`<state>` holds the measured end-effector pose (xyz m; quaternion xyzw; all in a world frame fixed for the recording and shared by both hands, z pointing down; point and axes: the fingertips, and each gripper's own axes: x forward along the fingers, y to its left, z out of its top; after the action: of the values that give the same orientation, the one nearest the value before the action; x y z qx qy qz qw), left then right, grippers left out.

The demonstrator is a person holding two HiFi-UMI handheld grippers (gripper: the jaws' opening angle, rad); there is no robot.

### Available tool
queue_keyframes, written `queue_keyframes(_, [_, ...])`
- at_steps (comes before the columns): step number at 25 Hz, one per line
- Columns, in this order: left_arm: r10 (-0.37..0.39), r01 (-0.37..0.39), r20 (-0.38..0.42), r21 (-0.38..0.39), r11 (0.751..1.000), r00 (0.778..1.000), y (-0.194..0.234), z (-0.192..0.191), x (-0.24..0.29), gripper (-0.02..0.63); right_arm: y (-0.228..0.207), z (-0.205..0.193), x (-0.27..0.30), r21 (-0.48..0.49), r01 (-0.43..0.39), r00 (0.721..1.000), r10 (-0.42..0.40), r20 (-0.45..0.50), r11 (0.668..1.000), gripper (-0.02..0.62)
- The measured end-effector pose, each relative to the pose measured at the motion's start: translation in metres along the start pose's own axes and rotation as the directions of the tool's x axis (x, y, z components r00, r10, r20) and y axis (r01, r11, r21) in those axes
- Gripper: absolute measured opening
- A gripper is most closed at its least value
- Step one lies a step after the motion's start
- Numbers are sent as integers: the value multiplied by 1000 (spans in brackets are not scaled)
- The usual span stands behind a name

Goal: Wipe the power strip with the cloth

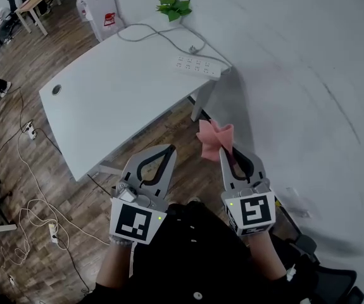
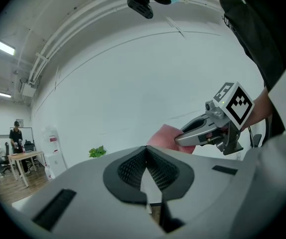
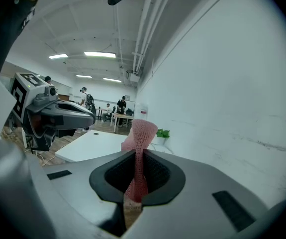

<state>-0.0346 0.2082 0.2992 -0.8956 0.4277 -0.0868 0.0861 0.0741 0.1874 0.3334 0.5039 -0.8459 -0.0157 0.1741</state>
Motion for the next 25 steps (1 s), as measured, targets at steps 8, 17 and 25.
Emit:
queue_keyframes(8, [-5, 5, -2, 2, 1000, 1000, 6, -10, -13, 14, 7, -8, 2, 15, 29, 1000, -29, -9, 999, 54])
queue_keyframes(17, [2, -2, -2, 6, 1000, 1000, 22, -15, 19, 12, -13, -6, 35, 7, 13, 1000, -13, -3, 1000, 54])
queue_keyframes(25, [52, -52, -1, 23, 998, 999, 57, -11, 82, 14, -55, 2, 100, -15, -61, 998, 61, 0, 998, 54])
